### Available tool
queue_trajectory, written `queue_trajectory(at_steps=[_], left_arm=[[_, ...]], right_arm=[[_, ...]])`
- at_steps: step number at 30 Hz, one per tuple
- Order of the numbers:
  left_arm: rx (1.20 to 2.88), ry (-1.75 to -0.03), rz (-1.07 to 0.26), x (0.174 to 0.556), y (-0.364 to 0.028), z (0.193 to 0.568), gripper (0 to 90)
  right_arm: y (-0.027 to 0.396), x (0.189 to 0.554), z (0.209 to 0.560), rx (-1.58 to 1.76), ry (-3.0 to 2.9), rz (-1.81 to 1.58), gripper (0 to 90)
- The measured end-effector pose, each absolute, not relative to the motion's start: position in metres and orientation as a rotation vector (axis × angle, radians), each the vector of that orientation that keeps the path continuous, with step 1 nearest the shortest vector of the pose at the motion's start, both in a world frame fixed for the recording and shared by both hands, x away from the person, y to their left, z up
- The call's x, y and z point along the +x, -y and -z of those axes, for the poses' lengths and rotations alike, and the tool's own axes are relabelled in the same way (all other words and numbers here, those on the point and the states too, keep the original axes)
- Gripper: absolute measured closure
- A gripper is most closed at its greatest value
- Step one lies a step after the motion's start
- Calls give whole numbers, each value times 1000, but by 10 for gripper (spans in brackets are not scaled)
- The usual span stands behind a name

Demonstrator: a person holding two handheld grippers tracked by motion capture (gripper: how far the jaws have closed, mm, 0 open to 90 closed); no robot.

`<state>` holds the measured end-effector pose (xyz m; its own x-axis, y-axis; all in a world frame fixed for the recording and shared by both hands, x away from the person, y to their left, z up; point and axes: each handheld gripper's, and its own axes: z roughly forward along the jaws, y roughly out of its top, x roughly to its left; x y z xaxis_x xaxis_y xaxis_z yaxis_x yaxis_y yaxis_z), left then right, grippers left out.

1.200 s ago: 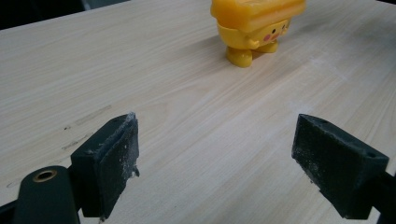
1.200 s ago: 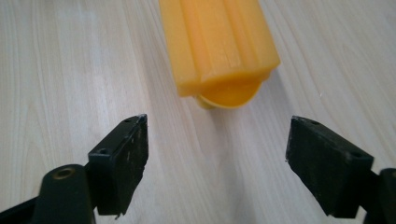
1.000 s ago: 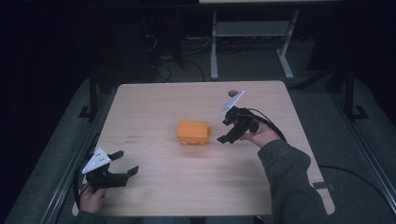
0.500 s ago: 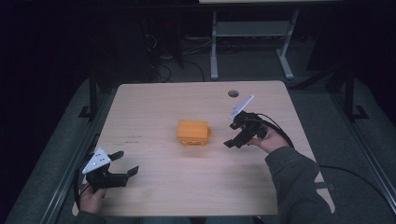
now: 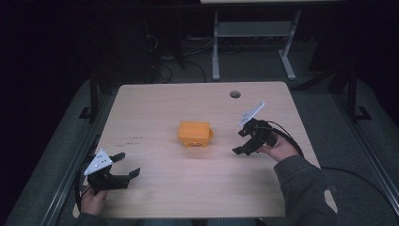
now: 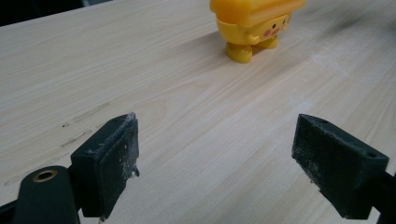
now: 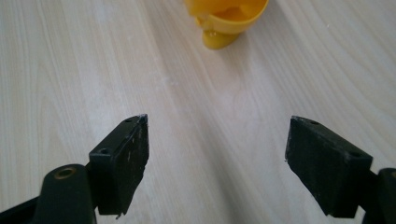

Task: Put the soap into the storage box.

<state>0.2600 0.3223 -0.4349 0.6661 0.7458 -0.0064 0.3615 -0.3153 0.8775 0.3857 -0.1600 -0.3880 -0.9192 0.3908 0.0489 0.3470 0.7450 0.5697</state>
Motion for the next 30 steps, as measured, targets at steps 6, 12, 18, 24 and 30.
queue_trajectory(at_steps=[6, 12, 18, 24, 30], left_arm=[[1928, -869, -509, 260, -323, 435, 143], [1935, -870, -508, 259, -322, 435, 143], [1935, -872, -505, 259, -322, 436, 143], [1935, -870, -507, 259, -321, 436, 143], [1936, -871, -507, 259, -322, 436, 143]], right_arm=[[167, 380, 392, 617, -2858, -915, 210], [173, 375, 396, 634, -2860, -910, 211], [182, 366, 398, 679, -2840, -945, 210], [190, 361, 400, 698, -2833, -934, 210], [200, 352, 413, 749, -2840, -920, 207]])
